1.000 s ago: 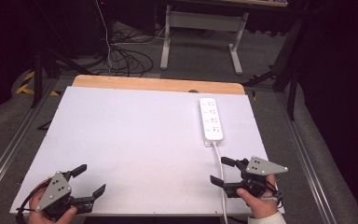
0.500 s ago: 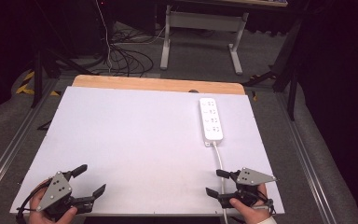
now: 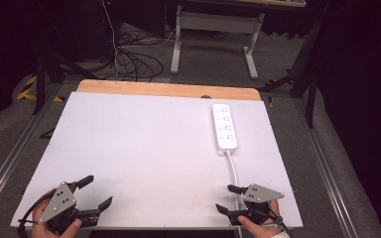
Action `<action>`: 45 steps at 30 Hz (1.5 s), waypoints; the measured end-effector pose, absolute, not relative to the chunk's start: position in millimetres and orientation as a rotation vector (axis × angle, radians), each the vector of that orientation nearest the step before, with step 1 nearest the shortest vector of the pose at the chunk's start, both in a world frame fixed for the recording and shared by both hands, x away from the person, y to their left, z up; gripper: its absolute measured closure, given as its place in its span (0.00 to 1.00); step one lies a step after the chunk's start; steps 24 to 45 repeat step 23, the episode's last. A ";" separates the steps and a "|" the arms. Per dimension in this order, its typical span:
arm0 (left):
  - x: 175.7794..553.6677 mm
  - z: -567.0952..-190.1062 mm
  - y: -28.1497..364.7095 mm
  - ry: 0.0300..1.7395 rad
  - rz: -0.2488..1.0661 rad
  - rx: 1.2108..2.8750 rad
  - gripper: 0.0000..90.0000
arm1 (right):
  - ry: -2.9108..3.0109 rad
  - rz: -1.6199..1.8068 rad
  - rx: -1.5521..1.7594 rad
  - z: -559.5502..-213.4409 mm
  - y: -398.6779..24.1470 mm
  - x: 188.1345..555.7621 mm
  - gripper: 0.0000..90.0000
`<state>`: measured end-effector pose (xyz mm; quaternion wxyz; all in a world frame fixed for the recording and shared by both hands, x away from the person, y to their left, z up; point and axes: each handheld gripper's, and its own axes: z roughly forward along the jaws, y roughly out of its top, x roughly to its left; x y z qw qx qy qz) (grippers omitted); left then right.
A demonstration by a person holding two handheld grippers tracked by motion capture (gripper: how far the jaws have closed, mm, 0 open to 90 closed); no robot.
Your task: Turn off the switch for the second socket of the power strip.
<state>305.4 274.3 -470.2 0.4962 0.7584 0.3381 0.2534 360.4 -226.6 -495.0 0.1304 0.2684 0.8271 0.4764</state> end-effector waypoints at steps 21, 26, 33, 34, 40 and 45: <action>308.2 -471.8 278.6 0.800 0.652 1.826 0.15 | 2.355 1.422 0.784 -489.1 -239.8 364.4 0.31; 308.3 -471.9 278.6 0.825 0.633 1.821 0.15 | 2.347 1.406 0.774 -488.8 -239.5 363.9 0.30; 308.3 -471.9 278.6 0.825 0.633 1.821 0.15 | 2.347 1.406 0.774 -488.8 -239.5 363.9 0.30; 308.3 -471.9 278.6 0.825 0.633 1.821 0.15 | 2.347 1.406 0.774 -488.8 -239.5 363.9 0.30; 308.3 -471.9 278.6 0.825 0.633 1.821 0.15 | 2.347 1.406 0.774 -488.8 -239.5 363.9 0.30; 308.3 -471.9 278.6 0.825 0.633 1.821 0.15 | 2.347 1.406 0.774 -488.8 -239.5 363.9 0.30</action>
